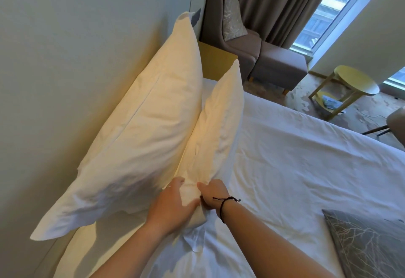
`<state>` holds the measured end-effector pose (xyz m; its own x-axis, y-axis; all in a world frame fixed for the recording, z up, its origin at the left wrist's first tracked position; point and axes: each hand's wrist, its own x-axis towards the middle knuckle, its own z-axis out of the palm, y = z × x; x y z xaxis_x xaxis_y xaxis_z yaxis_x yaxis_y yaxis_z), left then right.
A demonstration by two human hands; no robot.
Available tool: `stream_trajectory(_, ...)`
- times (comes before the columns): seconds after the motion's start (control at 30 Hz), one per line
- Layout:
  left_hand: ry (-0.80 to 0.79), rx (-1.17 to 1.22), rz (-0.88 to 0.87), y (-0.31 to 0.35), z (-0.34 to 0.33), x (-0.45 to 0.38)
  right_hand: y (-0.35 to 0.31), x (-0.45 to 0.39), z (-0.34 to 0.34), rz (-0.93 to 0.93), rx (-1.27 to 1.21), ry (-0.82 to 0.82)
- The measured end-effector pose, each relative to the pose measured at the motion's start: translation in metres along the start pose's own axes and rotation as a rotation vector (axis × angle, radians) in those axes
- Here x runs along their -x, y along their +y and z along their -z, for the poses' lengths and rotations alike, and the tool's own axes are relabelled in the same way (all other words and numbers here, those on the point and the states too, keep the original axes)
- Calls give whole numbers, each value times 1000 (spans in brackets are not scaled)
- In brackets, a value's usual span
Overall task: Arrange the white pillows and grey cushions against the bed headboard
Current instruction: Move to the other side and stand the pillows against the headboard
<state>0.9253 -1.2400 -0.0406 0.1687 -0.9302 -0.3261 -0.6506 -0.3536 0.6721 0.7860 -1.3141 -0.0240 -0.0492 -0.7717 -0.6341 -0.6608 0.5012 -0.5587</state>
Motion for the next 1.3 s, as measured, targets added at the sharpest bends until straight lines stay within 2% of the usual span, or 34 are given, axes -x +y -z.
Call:
stream_trajectory(0.1, -214, 78, -62, 14, -18, 2, -2, -2, 6, 27, -16, 28)
stream_trajectory(0.17, -199, 126, -167, 26, -24, -4, -9, -1, 12, 77, 32, 84)
stream_trajectory(0.3, -210, 203, -176, 47, -9, -26, -37, 0, 26, 211, 54, 200)
stream_trajectory(0.37, -221, 240, -223, 45, 5, -33, -52, 0, 29, 283, 56, 203)
stream_trajectory(0.47, -188, 231, -180, 24, 21, -32, -66, 3, 17, 368, 140, 114)
stream_trajectory(0.63, -172, 164, -15, -14, 13, -13, -37, 4, -18, 253, 109, -33)
stream_trajectory(0.7, -164, 157, 32, -20, 9, -7, -23, 7, -24, 222, 32, -46)
stream_trajectory(0.83, -48, 29, 44, -23, 10, 1, -13, 17, -17, 167, -222, -137)
stream_trajectory(0.93, 37, -110, -42, -13, 10, 5, 2, 24, -3, 137, -326, -198)
stream_trajectory(1.07, 98, -313, -202, 21, -9, 13, 53, 34, 20, 67, -322, -191)
stream_trajectory(1.23, 65, -565, -446, 76, -58, 26, 138, 38, 80, -116, -544, -101)
stream_trajectory(1.3, 37, -594, -483, 95, -84, 29, 177, 34, 115, -129, -636, -20)
